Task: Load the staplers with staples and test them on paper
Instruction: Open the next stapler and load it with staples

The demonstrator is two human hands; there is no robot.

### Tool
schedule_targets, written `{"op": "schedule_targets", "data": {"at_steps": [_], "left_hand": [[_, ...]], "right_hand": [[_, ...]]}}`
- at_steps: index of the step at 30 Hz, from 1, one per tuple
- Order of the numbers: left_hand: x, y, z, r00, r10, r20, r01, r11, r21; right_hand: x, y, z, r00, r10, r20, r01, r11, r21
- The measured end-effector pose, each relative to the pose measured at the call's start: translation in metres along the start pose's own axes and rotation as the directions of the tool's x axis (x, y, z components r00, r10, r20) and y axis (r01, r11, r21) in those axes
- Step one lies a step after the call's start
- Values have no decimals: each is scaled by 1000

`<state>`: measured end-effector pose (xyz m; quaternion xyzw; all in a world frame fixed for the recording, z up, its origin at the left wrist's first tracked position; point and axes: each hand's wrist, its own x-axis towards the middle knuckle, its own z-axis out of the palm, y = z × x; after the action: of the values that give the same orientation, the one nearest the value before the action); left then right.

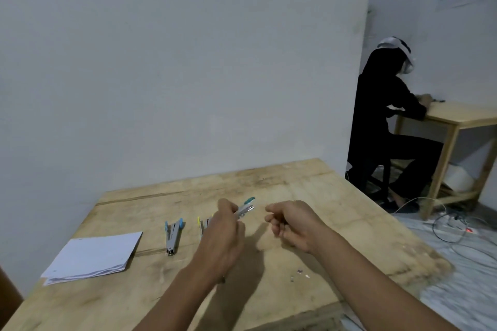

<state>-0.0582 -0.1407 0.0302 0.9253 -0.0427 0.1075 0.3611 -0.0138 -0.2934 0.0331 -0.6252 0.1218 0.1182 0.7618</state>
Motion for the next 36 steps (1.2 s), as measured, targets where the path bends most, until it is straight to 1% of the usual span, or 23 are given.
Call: {"op": "schedule_targets", "data": {"at_steps": [1,2,3,5,6,7,9,10,11,12,13,14,15,16,17,18,21,23,25,27,29,32,36], "left_hand": [[2,-3,-2,993,-99,60,104,990,-91],[6,-6,-5,964,-213,160,248,937,-245],[9,-7,-6,904,-305,298,411,811,-417],[12,-8,-10,769,-352,533,639,438,-632],[12,-10,-10,725,-330,605,688,301,-661],[12,-11,-10,689,-308,656,722,214,-658],[8,-12,-10,630,-254,734,775,150,-614],[6,-13,-10,605,-227,763,796,157,-585],[2,-12,-12,589,-202,782,806,211,-553],[-1,-12,-13,596,-202,777,784,353,-510],[-4,-10,-15,634,-228,739,702,569,-427],[-5,-9,-14,695,-261,670,557,785,-272],[-6,-11,-13,764,-264,588,365,929,-56],[-6,-12,-10,821,-211,531,144,976,166],[-7,-14,-7,856,-135,499,-45,942,332],[-7,-15,-4,881,-70,468,-160,886,435],[-12,-24,9,921,54,385,-277,787,551],[-15,-27,12,935,115,336,-302,756,581],[-14,-31,11,938,125,322,-299,761,576],[-13,-33,10,941,126,313,-288,785,549],[-11,-36,10,942,125,311,-282,797,534],[-12,-35,11,948,113,298,-267,795,546],[-12,-32,13,952,101,289,-253,790,559]], "right_hand": [[1,2,-6,992,-124,-32,117,977,-178],[3,3,-12,970,-245,-7,225,901,-370],[2,3,-16,941,-330,69,315,787,-531],[-3,3,-20,890,-378,256,439,550,-711],[-5,4,-20,865,-379,328,481,444,-756],[-6,5,-19,833,-396,387,522,329,-787],[-5,10,-20,743,-448,497,585,75,-808],[-4,10,-21,695,-453,558,614,-28,-788],[-5,11,-21,661,-429,616,640,-107,-761],[-4,11,-22,649,-382,658,649,-172,-741],[-4,11,-21,657,-317,684,648,-225,-727],[-2,12,-20,670,-259,696,641,-272,-718],[-3,14,-18,693,-205,691,624,-309,-718],[-1,18,-16,717,-165,678,608,-328,-723],[-3,21,-14,749,-136,649,584,-328,-743],[-1,25,-14,767,-127,629,571,-314,-759],[-2,27,-14,841,-112,529,498,-219,-839],[-2,23,-18,882,-104,459,443,-150,-884],[-1,21,-22,897,-103,430,417,-124,-900],[-6,17,-27,900,-102,424,415,-101,-904],[-15,13,-30,895,-44,444,439,-86,-894],[-26,13,-33,876,14,482,479,-132,-868],[-29,20,-36,866,-13,500,488,-193,-851]]}}
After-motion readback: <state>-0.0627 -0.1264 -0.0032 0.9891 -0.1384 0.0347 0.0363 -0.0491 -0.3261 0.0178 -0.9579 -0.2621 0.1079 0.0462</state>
